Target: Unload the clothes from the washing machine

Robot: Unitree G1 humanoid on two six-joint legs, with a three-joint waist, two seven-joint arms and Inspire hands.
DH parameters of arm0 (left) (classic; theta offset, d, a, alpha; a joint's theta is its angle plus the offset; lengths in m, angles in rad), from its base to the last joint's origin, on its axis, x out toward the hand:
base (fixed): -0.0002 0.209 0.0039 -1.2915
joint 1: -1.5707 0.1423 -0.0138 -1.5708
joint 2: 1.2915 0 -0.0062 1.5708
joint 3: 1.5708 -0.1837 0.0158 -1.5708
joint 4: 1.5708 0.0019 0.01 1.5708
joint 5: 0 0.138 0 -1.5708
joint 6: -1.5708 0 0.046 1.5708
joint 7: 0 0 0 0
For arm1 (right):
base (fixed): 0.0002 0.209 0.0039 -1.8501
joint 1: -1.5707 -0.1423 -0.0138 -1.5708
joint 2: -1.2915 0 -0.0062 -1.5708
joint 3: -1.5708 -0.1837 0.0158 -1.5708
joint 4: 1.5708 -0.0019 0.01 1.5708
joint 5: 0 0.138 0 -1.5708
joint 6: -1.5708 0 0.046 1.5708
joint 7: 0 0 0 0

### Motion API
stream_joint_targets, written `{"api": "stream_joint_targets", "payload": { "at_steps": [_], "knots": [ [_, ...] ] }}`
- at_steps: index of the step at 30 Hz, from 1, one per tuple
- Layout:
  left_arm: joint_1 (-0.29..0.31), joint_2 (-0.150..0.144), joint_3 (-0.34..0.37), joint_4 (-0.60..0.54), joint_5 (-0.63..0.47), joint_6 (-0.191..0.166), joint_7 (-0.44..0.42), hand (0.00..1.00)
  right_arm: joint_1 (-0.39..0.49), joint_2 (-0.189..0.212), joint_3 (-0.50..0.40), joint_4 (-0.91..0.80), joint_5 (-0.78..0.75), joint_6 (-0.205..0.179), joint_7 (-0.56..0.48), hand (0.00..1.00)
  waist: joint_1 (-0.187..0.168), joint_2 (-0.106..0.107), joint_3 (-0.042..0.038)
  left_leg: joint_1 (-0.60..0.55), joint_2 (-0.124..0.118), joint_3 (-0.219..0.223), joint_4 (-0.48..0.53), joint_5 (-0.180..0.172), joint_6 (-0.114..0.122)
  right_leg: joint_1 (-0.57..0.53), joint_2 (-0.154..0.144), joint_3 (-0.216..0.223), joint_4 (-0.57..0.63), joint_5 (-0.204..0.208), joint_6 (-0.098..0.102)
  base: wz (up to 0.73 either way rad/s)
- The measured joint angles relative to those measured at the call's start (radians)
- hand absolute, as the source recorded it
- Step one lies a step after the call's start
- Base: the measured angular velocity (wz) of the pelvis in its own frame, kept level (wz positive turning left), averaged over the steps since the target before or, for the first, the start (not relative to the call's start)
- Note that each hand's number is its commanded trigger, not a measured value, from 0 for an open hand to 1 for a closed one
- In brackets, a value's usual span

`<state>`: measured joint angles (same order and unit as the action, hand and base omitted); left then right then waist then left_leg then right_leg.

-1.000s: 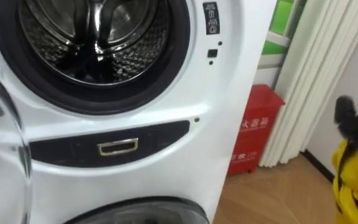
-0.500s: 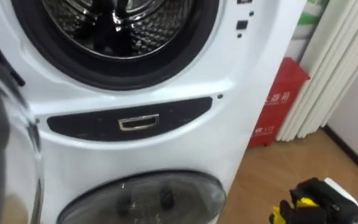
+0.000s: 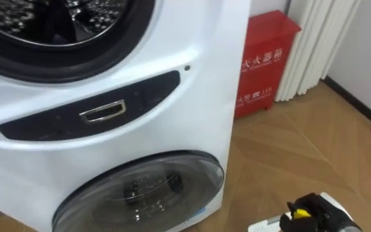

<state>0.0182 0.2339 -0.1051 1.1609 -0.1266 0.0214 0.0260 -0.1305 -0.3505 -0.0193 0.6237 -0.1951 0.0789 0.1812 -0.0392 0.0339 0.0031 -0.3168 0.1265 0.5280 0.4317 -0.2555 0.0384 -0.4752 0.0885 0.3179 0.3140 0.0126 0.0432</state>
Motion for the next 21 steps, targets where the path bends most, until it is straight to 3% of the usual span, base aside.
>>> {"api": "stream_joint_targets", "payload": {
  "at_steps": [8, 14, 21],
  "knots": [
    [-0.032, -0.001, -0.039, 0.002, -0.003, 0.002, 0.002, 0.0, -0.003, 0.0, 0.024, 0.047, 0.001, -0.013, -0.049, 1.0, -0.03, 0.013, 0.0003, -0.044, -0.001, -0.007, -0.001, 0.0, 0.0, -0.05, 0.0, -0.009, -0.005, 0.0, 0.0, -0.08],
    [-0.037, -0.002, -0.044, 0.004, -0.039, 0.002, 0.008, 0.0, -0.003, -0.002, 0.034, 0.054, 0.001, -0.025, -0.107, 1.0, -0.055, 0.03, 0.0069, -0.063, -0.001, -0.011, -0.003, 0.0, 0.0, -0.072, -0.008, -0.037, -0.01, 0.0, 0.0, -0.16],
    [-0.061, -0.002, -0.078, -0.002, -0.039, 0.001, 0.015, 0.0, -0.018, -0.006, 0.039, 0.054, -0.021, -0.036, -0.159, 1.0, -0.064, 0.056, 0.0037, -0.106, -0.021, -0.04, -0.003, 0.003, 0.004, -0.123, -0.015, -0.068, -0.003, 0.0, -0.001, -0.09]
  ]
}}
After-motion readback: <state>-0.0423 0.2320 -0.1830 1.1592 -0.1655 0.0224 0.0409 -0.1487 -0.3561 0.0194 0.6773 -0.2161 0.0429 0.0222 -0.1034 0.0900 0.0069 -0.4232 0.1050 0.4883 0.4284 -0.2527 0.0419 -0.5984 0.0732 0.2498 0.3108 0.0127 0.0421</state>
